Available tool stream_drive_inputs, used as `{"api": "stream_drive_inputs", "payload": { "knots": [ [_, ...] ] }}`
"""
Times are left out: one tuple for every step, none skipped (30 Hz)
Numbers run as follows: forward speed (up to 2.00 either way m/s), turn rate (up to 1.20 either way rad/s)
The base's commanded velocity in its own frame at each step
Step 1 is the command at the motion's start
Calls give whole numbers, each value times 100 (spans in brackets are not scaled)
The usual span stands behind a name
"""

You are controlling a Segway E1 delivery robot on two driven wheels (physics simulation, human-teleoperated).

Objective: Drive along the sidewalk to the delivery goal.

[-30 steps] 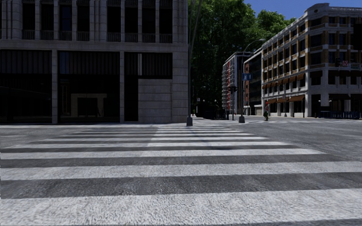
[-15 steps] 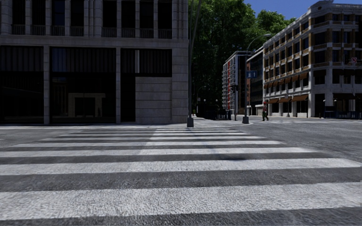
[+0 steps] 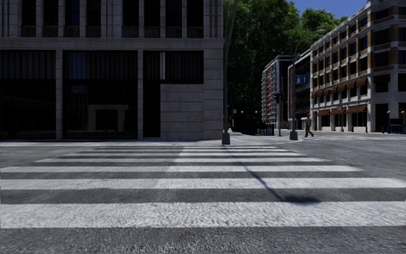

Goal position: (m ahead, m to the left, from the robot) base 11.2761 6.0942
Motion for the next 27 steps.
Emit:
{"api": "stream_drive_inputs", "payload": {
  "knots": [
    [168,0],
    [168,0],
    [168,0],
    [168,0],
    [168,0],
    [168,0],
    [168,0],
    [168,0],
    [168,0],
    [168,0],
    [168,0],
    [168,0],
    [168,0],
    [168,0],
    [168,0],
    [168,0],
    [168,20],
    [168,69],
    [168,69],
    [168,90],
    [168,103],
    [168,106],
    [168,65],
    [168,65],
    [168,10],
    [168,1],
    [168,0]
  ]
}}
